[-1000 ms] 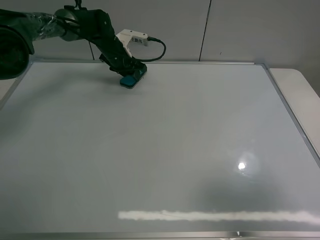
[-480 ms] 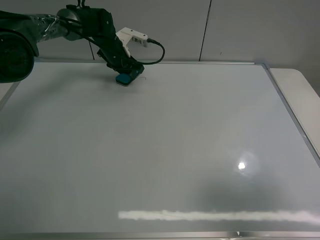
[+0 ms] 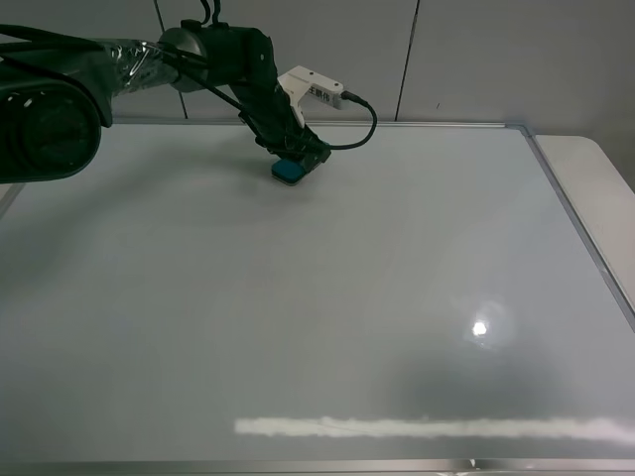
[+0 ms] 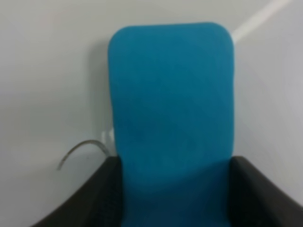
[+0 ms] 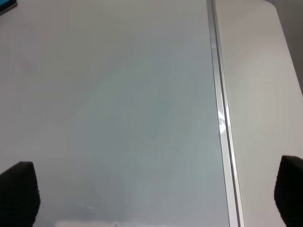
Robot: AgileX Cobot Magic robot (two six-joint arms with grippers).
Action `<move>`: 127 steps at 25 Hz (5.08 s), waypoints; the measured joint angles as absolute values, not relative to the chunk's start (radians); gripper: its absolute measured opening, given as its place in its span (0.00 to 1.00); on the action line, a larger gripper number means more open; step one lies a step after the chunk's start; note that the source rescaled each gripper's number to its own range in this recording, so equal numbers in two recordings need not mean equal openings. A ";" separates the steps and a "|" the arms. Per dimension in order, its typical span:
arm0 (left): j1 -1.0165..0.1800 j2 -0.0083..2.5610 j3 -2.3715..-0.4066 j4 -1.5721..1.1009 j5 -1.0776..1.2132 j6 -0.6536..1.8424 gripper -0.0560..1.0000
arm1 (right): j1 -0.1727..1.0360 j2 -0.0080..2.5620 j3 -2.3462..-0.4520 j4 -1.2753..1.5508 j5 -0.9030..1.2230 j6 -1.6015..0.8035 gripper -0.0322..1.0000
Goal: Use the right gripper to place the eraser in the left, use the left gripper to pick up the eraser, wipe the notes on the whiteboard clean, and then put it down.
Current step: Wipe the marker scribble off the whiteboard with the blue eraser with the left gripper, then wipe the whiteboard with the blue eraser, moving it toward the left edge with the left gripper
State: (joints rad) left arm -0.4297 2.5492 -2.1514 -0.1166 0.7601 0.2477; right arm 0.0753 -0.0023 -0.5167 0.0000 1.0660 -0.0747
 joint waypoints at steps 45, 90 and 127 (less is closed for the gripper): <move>-0.386 2.557 -2.151 -0.122 0.718 0.237 0.07 | 0.075 -0.002 -0.517 0.000 1.066 -0.075 1.00; -0.359 2.295 -2.104 0.072 1.181 -0.022 0.07 | 0.075 -0.002 -0.517 0.000 1.066 -0.075 1.00; -0.138 1.607 -0.882 0.196 0.729 -0.324 0.07 | 0.075 -0.002 -0.517 0.000 1.066 -0.075 1.00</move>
